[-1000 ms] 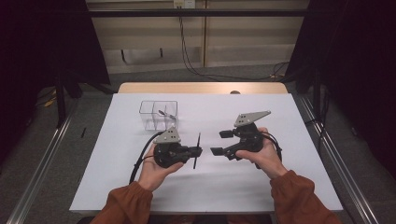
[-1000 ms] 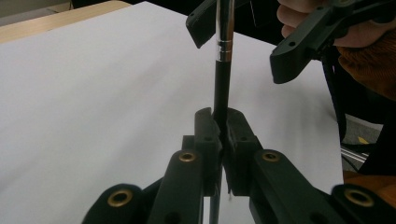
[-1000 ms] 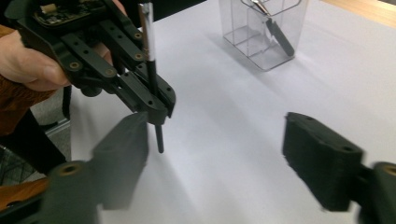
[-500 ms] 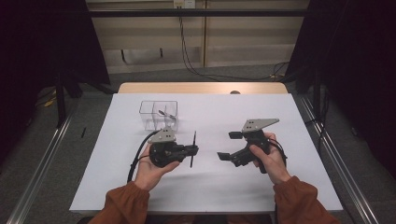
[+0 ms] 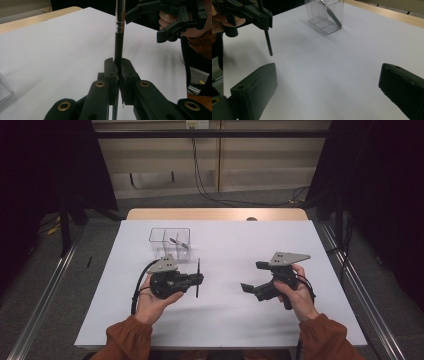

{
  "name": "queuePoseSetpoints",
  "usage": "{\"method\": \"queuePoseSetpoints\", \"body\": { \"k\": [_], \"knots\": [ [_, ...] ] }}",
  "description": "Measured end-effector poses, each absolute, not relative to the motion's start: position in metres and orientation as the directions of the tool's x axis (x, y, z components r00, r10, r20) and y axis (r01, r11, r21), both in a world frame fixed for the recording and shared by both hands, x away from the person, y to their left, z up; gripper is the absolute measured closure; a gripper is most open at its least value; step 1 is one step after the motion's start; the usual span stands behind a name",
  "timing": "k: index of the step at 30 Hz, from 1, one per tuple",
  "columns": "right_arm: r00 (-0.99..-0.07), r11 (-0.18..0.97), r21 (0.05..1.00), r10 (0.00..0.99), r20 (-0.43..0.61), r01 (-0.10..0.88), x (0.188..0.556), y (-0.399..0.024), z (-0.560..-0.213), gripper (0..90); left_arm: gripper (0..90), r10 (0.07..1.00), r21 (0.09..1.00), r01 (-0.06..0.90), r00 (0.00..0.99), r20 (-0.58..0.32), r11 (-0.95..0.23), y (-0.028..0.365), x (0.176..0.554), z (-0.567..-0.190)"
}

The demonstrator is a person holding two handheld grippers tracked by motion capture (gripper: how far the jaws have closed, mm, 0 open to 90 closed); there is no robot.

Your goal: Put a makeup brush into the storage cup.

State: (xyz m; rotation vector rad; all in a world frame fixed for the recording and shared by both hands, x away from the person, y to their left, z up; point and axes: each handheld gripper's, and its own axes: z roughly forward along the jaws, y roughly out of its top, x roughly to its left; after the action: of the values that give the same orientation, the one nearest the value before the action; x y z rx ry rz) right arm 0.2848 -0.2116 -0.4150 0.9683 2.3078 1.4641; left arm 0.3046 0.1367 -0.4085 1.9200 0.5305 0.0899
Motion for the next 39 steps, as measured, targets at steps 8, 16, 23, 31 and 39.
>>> {"method": "queuePoseSetpoints", "body": {
  "k": [8, 16, 23, 31, 39],
  "knots": [
    [-0.709, 0.228, 0.888, 0.691, 0.141, 0.399, 0.276, -0.228, -0.422, 1.5, 85.4, 0.427, 0.894, 0.339, 0.883, -0.195, -0.293, 0.15, 0.305, -0.41],
    [-0.66, 0.173, 0.9, 0.736, 0.151, 0.399, 0.267, -0.243, -0.428, 1.3, 85.5, 0.433, 0.896, 0.335, 0.881, -0.189, -0.29, 0.155, 0.305, -0.408],
    [-0.613, 0.123, 0.926, 0.779, 0.132, 0.356, 0.255, -0.254, -0.433, 0.3, 85.5, 0.447, 0.9, 0.339, 0.873, -0.193, -0.275, 0.16, 0.306, -0.406],
    [-0.578, 0.097, 0.938, 0.807, 0.121, 0.332, 0.24, -0.269, -0.444, 0.0, 85.5, 0.46, 0.903, 0.338, 0.867, -0.189, -0.265, 0.167, 0.309, -0.4],
    [-0.549, 0.092, 0.945, 0.83, 0.102, 0.315, 0.228, -0.278, -0.452, 0.0, 85.5, 0.477, 0.905, 0.339, 0.859, -0.185, -0.259, 0.173, 0.312, -0.396]
  ]
}}
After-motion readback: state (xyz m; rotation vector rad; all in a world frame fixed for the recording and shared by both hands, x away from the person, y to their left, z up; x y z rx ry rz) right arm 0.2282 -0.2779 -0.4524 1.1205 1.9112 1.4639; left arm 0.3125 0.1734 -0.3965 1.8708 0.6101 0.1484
